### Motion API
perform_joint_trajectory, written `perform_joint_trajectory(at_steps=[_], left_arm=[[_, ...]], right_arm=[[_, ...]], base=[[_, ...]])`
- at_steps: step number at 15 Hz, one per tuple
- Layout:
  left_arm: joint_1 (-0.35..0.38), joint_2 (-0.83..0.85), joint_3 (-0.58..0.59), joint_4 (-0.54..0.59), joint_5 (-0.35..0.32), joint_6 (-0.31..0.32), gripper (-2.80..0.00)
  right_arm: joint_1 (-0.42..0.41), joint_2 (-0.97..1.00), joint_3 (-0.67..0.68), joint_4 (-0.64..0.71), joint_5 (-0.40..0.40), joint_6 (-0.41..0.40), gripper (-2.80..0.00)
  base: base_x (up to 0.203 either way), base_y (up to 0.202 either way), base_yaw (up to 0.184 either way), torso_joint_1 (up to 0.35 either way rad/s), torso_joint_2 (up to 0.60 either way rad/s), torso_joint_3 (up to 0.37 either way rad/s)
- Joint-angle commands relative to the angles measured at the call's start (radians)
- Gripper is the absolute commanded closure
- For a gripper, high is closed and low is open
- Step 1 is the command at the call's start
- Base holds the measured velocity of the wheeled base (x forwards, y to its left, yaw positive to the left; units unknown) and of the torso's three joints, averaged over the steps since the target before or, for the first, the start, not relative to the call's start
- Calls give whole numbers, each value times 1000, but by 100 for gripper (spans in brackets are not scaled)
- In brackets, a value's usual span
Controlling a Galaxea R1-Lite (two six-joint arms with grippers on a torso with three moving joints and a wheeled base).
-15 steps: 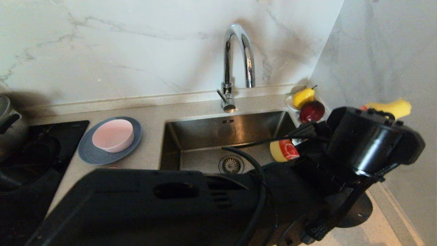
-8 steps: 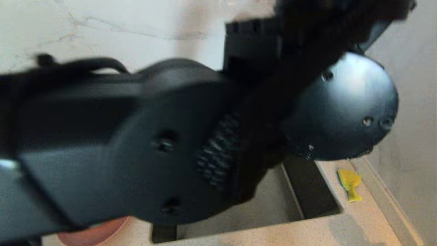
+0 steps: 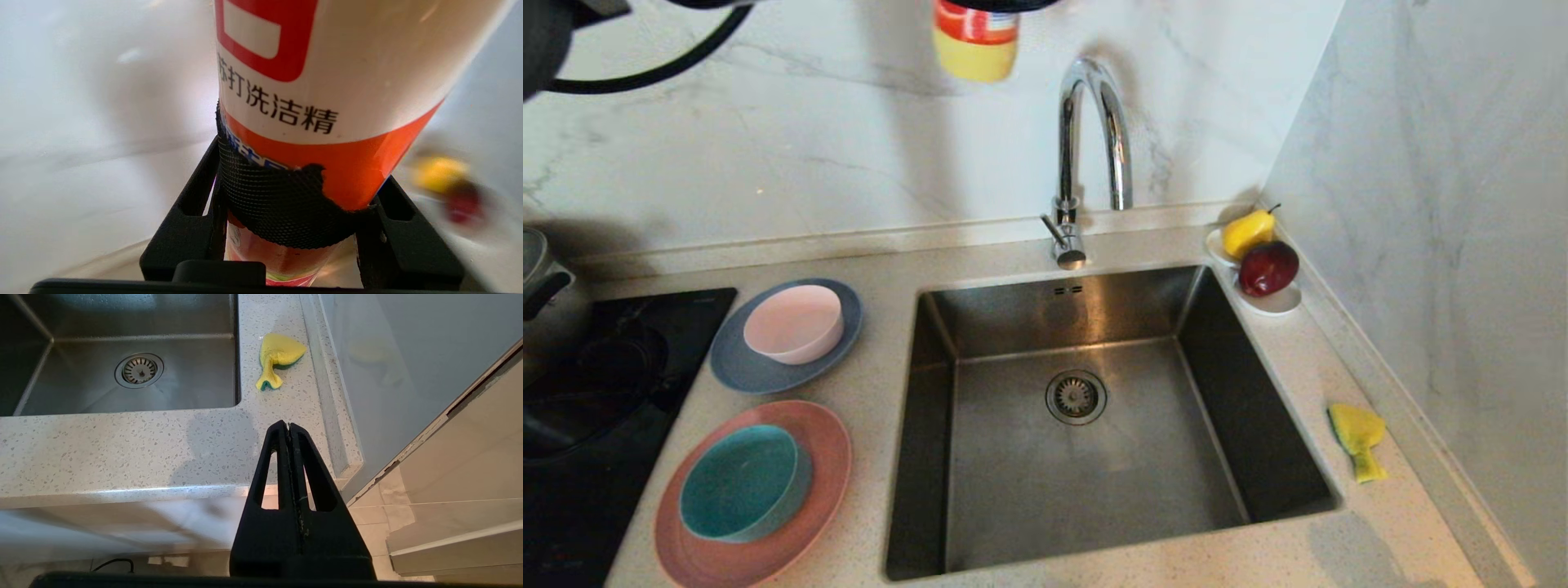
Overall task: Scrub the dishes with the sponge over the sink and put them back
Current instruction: Place the dish soap on the table
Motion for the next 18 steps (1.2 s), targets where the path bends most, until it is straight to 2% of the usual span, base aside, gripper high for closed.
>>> perform_joint_trajectory(at_steps=[1, 5, 8, 10, 12, 14, 18], left_arm=[[134, -55, 2, 35, -12, -51, 0], [432, -80, 4, 189, -72, -300, 0], [582, -44, 45, 204, -77, -418, 0], [627, -6, 100, 199, -60, -445, 0], [649, 49, 149, 155, -9, -478, 0], [654, 117, 199, 68, 42, -494, 0], [655, 271, 239, -138, 92, -498, 0]], right_arm=[[0, 0, 0, 0, 0, 0, 0], [0, -1, 0, 0, 0, 0, 0], [0, 1, 0, 0, 0, 0, 0], [0, 1, 0, 0, 0, 0, 0], [0, -1, 0, 0, 0, 0, 0], [0, 1, 0, 0, 0, 0, 0], [0, 1, 0, 0, 0, 0, 0]], base=[[0, 0, 0, 0, 0, 0], [0, 0, 0, 0, 0, 0], [0, 0, 0, 0, 0, 0], [0, 0, 0, 0, 0, 0], [0, 0, 0, 0, 0, 0], [0, 0, 0, 0, 0, 0], [0, 0, 0, 0, 0, 0]])
